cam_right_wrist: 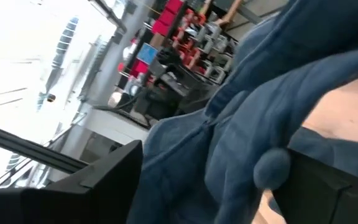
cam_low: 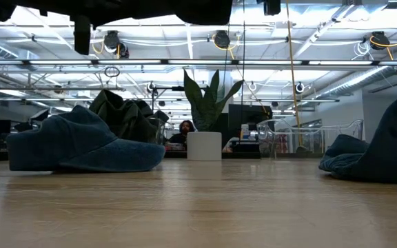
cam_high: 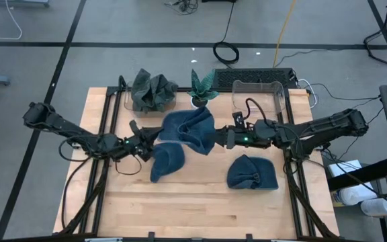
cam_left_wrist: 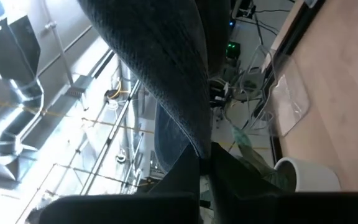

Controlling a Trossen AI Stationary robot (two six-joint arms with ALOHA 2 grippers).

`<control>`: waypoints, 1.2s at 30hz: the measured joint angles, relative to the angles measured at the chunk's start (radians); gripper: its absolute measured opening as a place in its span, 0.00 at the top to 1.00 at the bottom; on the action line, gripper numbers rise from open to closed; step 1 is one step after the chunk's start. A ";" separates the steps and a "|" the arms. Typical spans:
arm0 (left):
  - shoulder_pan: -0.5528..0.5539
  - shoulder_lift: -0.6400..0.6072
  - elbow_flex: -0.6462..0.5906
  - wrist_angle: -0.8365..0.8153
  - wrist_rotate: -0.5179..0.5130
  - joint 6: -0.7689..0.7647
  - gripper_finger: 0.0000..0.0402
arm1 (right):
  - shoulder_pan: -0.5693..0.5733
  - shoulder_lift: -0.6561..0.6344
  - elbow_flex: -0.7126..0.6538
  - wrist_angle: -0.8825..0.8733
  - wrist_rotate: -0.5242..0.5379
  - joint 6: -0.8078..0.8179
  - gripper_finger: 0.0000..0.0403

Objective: Pick & Place hat
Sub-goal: Put the bottom left blue cap into the right transparent bin

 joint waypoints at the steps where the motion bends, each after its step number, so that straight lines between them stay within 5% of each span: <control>1: -0.009 0.000 0.000 -0.001 -0.005 0.012 0.98 | 0.000 0.000 0.000 -0.010 0.000 0.004 0.27; 21: -0.067 0.000 0.000 0.062 -0.124 0.092 0.98 | -0.001 0.000 0.000 -0.012 -0.052 0.001 0.90; 27: -0.071 0.000 0.000 0.038 -0.126 -0.015 0.96 | -0.001 0.000 0.000 -0.018 -0.052 -0.073 0.92; 36: -0.074 0.000 0.000 -0.018 -0.188 -0.368 0.72 | -0.033 -0.047 0.000 0.069 -0.153 -0.169 0.92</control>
